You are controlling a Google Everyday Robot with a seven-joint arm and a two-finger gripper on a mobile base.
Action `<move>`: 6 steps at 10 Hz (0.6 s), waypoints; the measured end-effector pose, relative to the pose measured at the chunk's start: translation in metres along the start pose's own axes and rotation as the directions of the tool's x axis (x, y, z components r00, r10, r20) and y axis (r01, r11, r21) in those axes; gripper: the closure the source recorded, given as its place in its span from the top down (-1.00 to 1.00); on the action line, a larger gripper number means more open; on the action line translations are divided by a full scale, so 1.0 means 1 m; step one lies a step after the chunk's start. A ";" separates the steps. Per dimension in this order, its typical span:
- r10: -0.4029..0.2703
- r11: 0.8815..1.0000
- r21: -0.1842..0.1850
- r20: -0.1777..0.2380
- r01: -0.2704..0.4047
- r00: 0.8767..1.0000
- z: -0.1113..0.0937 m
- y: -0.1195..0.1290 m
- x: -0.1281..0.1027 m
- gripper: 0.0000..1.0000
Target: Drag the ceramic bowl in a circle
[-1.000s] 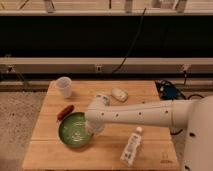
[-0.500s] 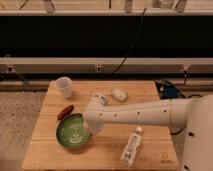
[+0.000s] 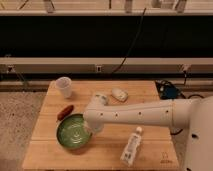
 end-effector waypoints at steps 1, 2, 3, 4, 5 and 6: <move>-0.001 1.000 0.002 -0.002 0.001 1.000 -0.002 -0.002 -0.001 -0.99; -0.001 1.000 0.001 -0.002 0.001 1.000 -0.003 0.000 -0.002 -0.99; 0.000 1.000 0.000 -0.002 0.000 1.000 -0.004 0.002 -0.002 -0.99; -0.002 1.000 0.002 -0.006 0.002 1.000 -0.005 -0.001 -0.001 -0.99; -0.004 1.000 0.004 -0.008 0.004 1.000 -0.006 -0.012 0.002 -0.99; -0.005 1.000 0.007 -0.009 0.005 1.000 -0.006 -0.016 0.007 -0.99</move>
